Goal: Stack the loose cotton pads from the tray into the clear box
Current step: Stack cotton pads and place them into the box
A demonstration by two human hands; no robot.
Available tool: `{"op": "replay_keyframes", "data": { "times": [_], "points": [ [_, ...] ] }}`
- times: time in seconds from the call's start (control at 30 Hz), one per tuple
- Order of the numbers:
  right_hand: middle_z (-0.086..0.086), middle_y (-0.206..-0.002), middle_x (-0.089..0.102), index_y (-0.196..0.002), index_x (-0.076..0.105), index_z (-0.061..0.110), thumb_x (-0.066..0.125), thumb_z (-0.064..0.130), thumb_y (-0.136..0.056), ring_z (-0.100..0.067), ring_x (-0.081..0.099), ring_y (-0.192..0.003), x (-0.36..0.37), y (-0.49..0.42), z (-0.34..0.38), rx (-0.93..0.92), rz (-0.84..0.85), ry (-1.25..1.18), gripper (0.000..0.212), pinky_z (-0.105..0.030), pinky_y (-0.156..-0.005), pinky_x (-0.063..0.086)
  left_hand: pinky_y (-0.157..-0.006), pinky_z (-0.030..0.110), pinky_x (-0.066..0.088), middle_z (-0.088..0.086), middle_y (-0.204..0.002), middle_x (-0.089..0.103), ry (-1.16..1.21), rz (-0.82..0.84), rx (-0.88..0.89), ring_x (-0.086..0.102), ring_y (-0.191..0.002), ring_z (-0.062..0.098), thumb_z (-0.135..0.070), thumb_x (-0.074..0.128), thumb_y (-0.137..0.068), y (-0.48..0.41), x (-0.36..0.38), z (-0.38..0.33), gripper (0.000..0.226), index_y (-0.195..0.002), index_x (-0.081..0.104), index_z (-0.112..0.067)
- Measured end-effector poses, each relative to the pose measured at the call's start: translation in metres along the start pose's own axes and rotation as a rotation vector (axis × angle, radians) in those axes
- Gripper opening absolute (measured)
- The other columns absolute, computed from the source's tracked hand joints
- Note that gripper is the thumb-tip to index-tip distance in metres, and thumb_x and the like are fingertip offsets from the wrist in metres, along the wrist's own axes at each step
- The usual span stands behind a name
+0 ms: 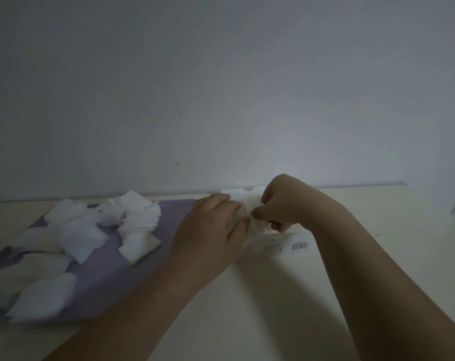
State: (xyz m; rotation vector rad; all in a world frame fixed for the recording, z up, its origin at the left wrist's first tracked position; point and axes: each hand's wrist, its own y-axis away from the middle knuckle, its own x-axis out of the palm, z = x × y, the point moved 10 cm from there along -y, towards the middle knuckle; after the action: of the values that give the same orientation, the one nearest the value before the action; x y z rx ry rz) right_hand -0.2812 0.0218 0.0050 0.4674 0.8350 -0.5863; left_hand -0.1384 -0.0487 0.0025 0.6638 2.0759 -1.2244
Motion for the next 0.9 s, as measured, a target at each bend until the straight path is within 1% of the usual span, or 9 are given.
{"op": "replay_keyframes", "data": {
  "times": [0.17,0.3,0.47,0.53,0.57,0.67,0.8,0.83,0.9],
  "points": [
    [-0.013,-0.066,0.062,-0.095,0.069,-0.011,0.078,0.029,-0.082,-0.024,0.056,-0.055,0.001,-0.005,0.004,-0.084,-0.105,0.025,0.043,-0.031,-0.058,0.048,-0.081,0.041,0.05,-0.01,-0.091,0.065,-0.044,0.067,0.053,0.061,-0.092,0.018,-0.049,0.045,-0.102,-0.002,0.006,0.002,0.037,-0.089,0.07,-0.025],
    [-0.02,-0.086,0.078,-0.095,0.073,0.002,0.072,0.015,-0.085,-0.028,0.074,-0.07,0.009,-0.002,0.004,-0.087,0.03,0.056,0.016,-0.038,-0.074,0.063,-0.079,0.042,0.05,-0.006,-0.082,0.067,-0.036,0.039,0.041,0.06,-0.086,0.021,-0.043,0.046,-0.101,-0.007,0.006,0.005,0.037,-0.082,0.067,-0.021],
    [-0.009,-0.067,0.057,-0.081,0.063,0.002,0.051,0.001,-0.083,-0.023,0.053,-0.056,0.001,0.002,0.004,-0.078,-0.028,0.217,0.013,-0.022,-0.05,0.04,-0.099,0.041,0.05,-0.004,-0.107,0.075,0.041,0.093,0.019,0.064,-0.107,0.023,-0.041,0.042,-0.103,0.0,0.01,0.001,0.041,-0.103,0.075,-0.017],
    [-0.005,-0.059,0.043,-0.066,0.046,0.006,0.047,-0.003,-0.079,-0.02,0.042,-0.051,-0.003,0.005,0.009,-0.062,-0.049,0.265,0.016,-0.022,-0.049,0.033,-0.115,0.02,0.035,-0.01,-0.132,0.065,0.159,0.044,-0.079,0.055,-0.129,0.01,-0.033,0.05,-0.105,0.005,-0.003,0.011,0.033,-0.125,0.07,-0.016],
    [-0.004,-0.057,0.039,-0.063,0.04,0.009,0.046,-0.005,-0.078,-0.02,0.039,-0.049,-0.006,0.008,0.012,-0.065,-0.059,0.282,0.021,-0.022,-0.048,0.031,-0.114,0.01,0.028,-0.012,-0.135,0.059,0.183,0.015,-0.112,0.049,-0.132,0.004,-0.029,0.054,-0.104,0.009,-0.013,0.016,0.033,-0.13,0.068,-0.014],
    [-0.002,-0.055,0.031,-0.06,0.029,0.013,0.046,-0.008,-0.075,-0.018,0.031,-0.047,-0.011,0.016,0.027,-0.083,-0.09,0.302,0.031,-0.022,-0.046,0.025,-0.111,0.009,0.031,-0.008,-0.137,0.063,0.15,0.035,-0.137,0.054,-0.13,0.006,-0.031,0.055,-0.094,0.028,-0.034,0.038,0.042,-0.129,0.068,-0.014],
    [-0.003,-0.066,0.048,-0.066,0.043,0.011,0.05,-0.005,-0.076,-0.024,0.048,-0.059,-0.012,0.034,0.063,-0.17,-0.218,0.343,0.02,-0.025,-0.054,0.038,-0.095,-0.002,0.03,-0.011,-0.121,0.067,0.068,0.071,-0.256,0.06,-0.118,0.008,-0.03,0.056,-0.084,0.063,-0.064,0.081,0.04,-0.118,0.073,-0.018],
    [-0.006,-0.078,0.06,-0.077,0.057,0.009,0.052,-0.003,-0.078,-0.028,0.06,-0.072,-0.006,0.041,0.08,-0.249,-0.238,0.323,0.013,-0.028,-0.062,0.049,-0.095,0.0,0.033,-0.013,-0.118,0.067,0.062,0.066,-0.276,0.061,-0.115,0.007,-0.029,0.056,-0.083,0.073,-0.074,0.088,0.038,-0.115,0.073,-0.019],
    [-0.007,-0.116,0.07,-0.116,0.069,0.012,0.055,0.004,-0.085,-0.029,0.066,-0.108,0.014,0.057,0.112,-0.41,-0.264,0.194,0.035,-0.038,-0.092,0.056,-0.098,0.011,0.042,-0.014,-0.117,0.067,0.022,0.072,-0.317,0.063,-0.111,0.008,-0.031,0.055,-0.083,0.09,-0.089,0.099,0.036,-0.113,0.073,-0.022]
  ]
}}
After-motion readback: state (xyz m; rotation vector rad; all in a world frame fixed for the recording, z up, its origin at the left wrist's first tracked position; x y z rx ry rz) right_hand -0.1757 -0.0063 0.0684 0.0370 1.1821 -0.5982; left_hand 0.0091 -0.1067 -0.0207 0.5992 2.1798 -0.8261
